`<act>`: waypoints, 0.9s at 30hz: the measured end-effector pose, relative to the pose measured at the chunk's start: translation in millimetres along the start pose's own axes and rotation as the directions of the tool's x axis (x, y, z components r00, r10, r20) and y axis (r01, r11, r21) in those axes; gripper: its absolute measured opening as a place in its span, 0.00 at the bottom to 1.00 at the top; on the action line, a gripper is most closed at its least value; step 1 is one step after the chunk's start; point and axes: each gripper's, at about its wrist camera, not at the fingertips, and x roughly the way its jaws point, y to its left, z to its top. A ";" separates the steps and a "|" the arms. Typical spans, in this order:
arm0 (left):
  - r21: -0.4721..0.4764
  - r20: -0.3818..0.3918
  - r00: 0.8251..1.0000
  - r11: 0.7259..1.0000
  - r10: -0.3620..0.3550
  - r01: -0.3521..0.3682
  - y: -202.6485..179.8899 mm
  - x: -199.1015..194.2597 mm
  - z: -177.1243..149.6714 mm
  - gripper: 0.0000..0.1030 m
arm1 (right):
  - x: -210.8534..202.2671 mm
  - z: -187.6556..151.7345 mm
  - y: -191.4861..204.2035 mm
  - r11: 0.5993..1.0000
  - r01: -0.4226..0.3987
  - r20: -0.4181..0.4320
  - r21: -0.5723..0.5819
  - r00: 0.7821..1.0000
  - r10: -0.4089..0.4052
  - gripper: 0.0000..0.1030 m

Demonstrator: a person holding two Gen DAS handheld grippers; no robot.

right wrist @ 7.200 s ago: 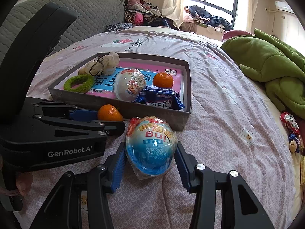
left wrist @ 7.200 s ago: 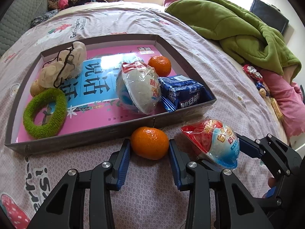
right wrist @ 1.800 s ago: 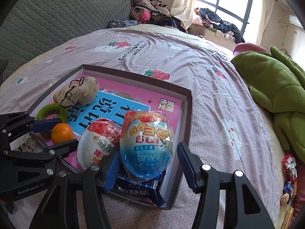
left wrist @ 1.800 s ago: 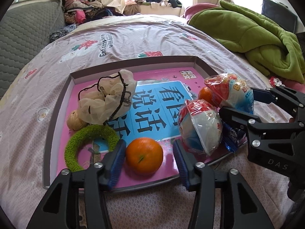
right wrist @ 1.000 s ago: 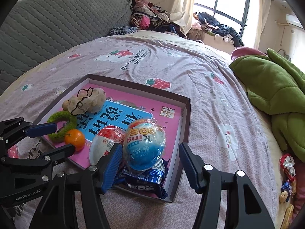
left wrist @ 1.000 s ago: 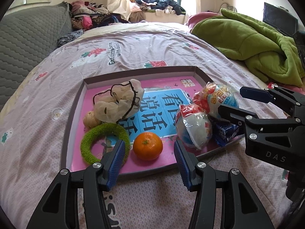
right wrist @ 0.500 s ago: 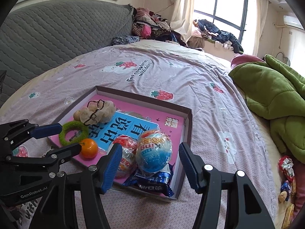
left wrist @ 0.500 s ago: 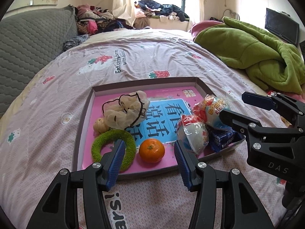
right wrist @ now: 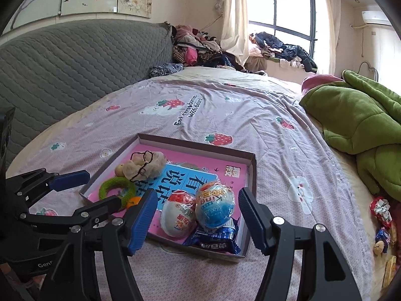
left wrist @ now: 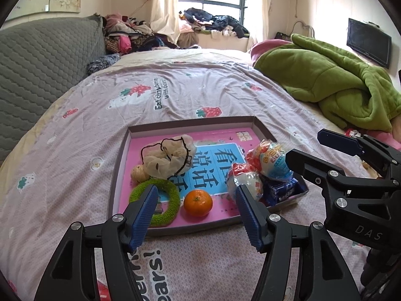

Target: Organize objects

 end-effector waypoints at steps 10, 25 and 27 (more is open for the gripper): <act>-0.022 0.032 0.999 1.000 0.005 -0.004 6.4 -28.5 2.7 0.72 | -28.7 3.6 3.5 1.000 -0.010 0.055 0.023 0.998 0.009 0.70; -0.078 0.062 0.995 0.994 0.083 -0.079 17.9 -55.9 -2.6 0.74 | -66.1 -10.6 0.2 0.997 -0.026 0.104 0.070 0.994 0.018 0.70; -0.083 0.063 0.993 0.992 0.102 -0.096 19.3 -58.8 -4.4 0.74 | -70.7 -14.8 0.9 0.997 -0.021 0.109 0.071 0.994 0.013 0.70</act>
